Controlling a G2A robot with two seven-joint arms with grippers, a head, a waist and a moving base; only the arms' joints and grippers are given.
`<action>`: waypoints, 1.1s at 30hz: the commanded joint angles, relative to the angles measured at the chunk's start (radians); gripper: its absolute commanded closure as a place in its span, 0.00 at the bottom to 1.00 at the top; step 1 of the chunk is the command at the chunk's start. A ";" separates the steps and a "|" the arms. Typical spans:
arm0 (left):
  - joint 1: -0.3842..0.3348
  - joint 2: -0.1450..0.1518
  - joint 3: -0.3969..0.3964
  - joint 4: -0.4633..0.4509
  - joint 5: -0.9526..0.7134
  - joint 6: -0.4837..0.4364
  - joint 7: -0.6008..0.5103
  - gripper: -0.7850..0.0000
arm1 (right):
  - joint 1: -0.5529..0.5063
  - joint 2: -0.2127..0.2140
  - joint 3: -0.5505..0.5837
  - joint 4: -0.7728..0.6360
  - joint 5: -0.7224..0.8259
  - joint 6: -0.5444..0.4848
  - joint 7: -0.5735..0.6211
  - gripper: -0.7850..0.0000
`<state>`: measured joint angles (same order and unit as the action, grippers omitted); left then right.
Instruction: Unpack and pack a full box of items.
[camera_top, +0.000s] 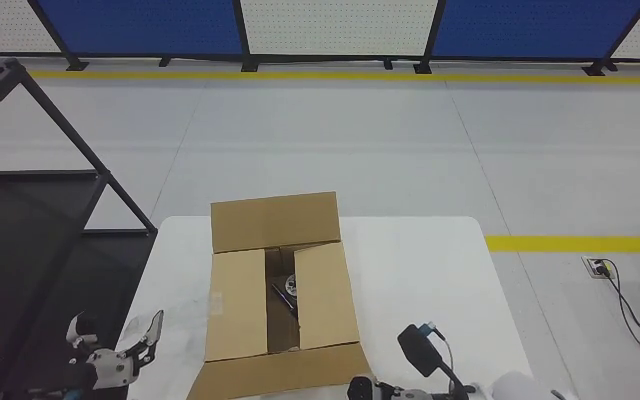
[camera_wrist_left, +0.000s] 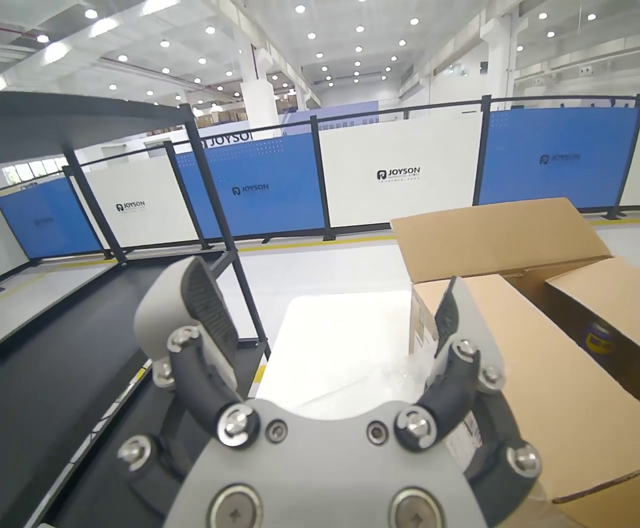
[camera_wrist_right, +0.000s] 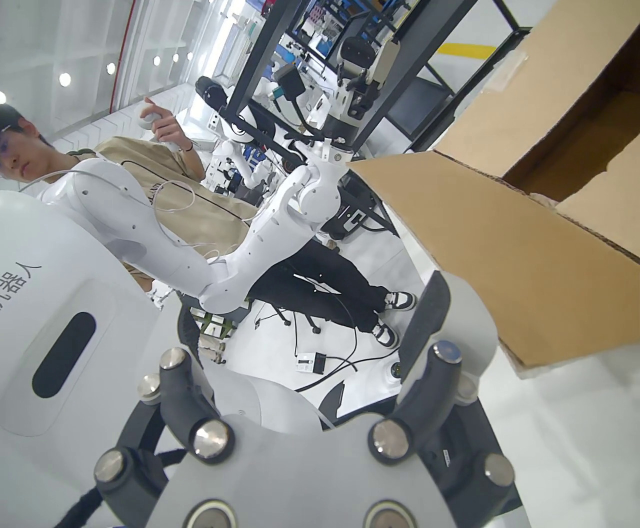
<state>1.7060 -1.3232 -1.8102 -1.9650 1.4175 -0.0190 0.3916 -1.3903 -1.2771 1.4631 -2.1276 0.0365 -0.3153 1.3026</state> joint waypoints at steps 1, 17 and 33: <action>-0.006 0.000 0.002 -0.007 0.016 0.007 -0.022 0.00 | -0.005 0.001 0.000 0.000 -0.007 0.007 -0.007 0.00; -0.042 0.000 -0.006 0.006 -0.011 0.028 -0.091 0.00 | -0.033 0.020 0.004 -0.053 -0.023 -0.043 0.051 0.00; -0.195 0.025 -0.123 0.071 -0.013 -0.067 -0.231 0.00 | 0.015 0.047 -0.101 -0.013 -0.082 0.047 0.012 0.00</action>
<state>1.5189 -1.2992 -1.9289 -1.8976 1.4053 -0.0826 0.1645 -1.3869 -1.2289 1.3767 -2.1480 -0.0349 -0.2871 1.3409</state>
